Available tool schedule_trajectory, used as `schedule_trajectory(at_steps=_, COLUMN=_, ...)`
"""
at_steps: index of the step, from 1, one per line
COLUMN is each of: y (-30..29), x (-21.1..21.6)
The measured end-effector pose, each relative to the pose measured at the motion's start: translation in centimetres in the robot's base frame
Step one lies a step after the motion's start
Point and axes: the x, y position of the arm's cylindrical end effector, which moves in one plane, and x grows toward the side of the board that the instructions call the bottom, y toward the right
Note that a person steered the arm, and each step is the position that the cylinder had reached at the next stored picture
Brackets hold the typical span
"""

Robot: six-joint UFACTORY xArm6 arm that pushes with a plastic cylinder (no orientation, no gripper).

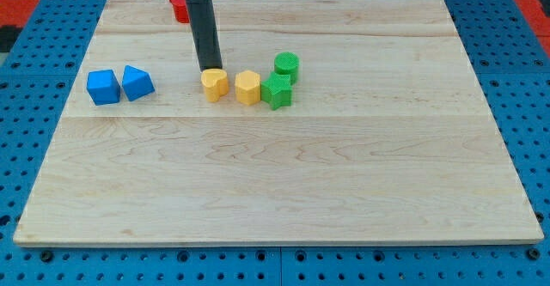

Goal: Push the blue triangle along with the blue cube above the yellow heart

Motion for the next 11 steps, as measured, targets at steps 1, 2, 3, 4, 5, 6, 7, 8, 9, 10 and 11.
schedule_trajectory(at_steps=1, y=-2.5, x=0.3)
schedule_trajectory(at_steps=2, y=-3.4, x=-2.4)
schedule_trajectory(at_steps=3, y=-8.6, x=-3.2)
schedule_trajectory(at_steps=4, y=-14.8, x=-1.9)
schedule_trajectory(at_steps=5, y=-21.0, x=0.5)
schedule_trajectory(at_steps=6, y=-20.8, x=2.1)
schedule_trajectory(at_steps=7, y=-20.3, x=5.1)
schedule_trajectory(at_steps=8, y=-19.2, x=6.3)
schedule_trajectory(at_steps=9, y=-18.5, x=5.5)
schedule_trajectory(at_steps=10, y=-17.7, x=4.6)
schedule_trajectory(at_steps=11, y=-15.9, x=4.6)
